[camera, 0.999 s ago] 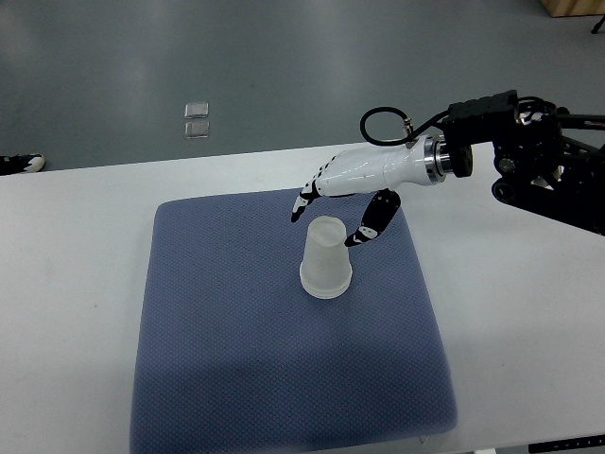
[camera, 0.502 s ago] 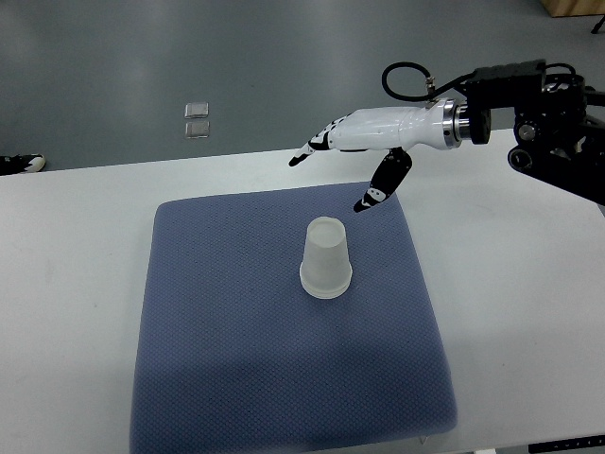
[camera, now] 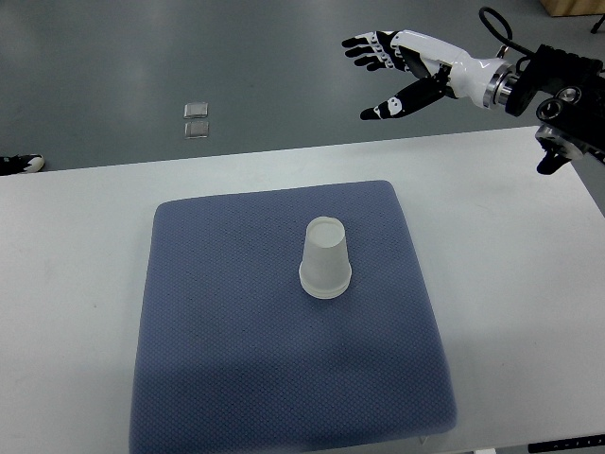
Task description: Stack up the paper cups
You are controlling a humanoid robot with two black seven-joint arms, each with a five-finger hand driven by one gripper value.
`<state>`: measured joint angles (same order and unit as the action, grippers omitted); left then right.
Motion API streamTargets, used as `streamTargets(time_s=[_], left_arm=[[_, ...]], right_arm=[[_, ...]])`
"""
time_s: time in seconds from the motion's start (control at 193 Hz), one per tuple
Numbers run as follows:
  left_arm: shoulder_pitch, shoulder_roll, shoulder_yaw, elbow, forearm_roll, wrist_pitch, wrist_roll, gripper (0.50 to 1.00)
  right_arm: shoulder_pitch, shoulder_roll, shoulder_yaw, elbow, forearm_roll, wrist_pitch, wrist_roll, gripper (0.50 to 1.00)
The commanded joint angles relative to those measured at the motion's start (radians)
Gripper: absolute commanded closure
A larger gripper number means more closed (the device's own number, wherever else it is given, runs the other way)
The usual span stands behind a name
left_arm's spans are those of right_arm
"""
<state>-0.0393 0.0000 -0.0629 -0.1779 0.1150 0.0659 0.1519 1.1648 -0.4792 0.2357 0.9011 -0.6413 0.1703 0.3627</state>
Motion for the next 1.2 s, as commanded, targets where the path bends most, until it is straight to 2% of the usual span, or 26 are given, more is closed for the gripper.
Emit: streamTargets(time_s=[0.0, 0.311, 0.445, 0.58, 0.694, 0.771, 0.911, 1.004, 1.097, 1.196], left_arm=[[-0.001, 0.000, 0.000, 0.000, 0.000, 0.000, 0.000, 0.500], [0.001, 0.000, 0.000, 0.000, 0.000, 0.000, 0.000, 0.500], [0.001, 0.000, 0.000, 0.000, 0.000, 0.000, 0.000, 0.500], [-0.001, 0.000, 0.000, 0.000, 0.000, 0.000, 0.000, 0.500], [0.001, 0.000, 0.000, 0.000, 0.000, 0.000, 0.000, 0.500], [-0.001, 0.000, 0.000, 0.000, 0.000, 0.000, 0.000, 0.500], [-0.001, 0.000, 0.000, 0.000, 0.000, 0.000, 0.000, 0.500], [-0.001, 0.000, 0.000, 0.000, 0.000, 0.000, 0.000, 0.500], [0.001, 0.000, 0.000, 0.000, 0.000, 0.000, 0.000, 0.500], [-0.001, 0.000, 0.000, 0.000, 0.000, 0.000, 0.000, 0.500]], right_arm=[[-0.013, 0.028, 0.001, -0.002, 0.120, -0.057, -0.001, 0.595], [-0.065, 0.114, 0.002, -0.036, 0.567, -0.233, -0.001, 0.595], [-0.111, 0.139, 0.004, -0.060, 0.747, -0.264, -0.001, 0.595], [-0.165, 0.166, 0.007, -0.110, 0.792, -0.242, 0.007, 0.595], [-0.231, 0.194, 0.040, -0.160, 0.776, -0.155, 0.015, 0.583], [-0.252, 0.206, 0.044, -0.168, 0.775, -0.126, 0.031, 0.583], [-0.266, 0.217, 0.051, -0.169, 0.752, -0.123, 0.090, 0.583], [-0.289, 0.235, 0.125, -0.168, 0.766, -0.109, 0.091, 0.583], [-0.356, 0.300, 0.241, -0.168, 0.767, -0.109, 0.084, 0.583], [-0.378, 0.343, 0.272, -0.169, 0.752, -0.118, 0.088, 0.583]])
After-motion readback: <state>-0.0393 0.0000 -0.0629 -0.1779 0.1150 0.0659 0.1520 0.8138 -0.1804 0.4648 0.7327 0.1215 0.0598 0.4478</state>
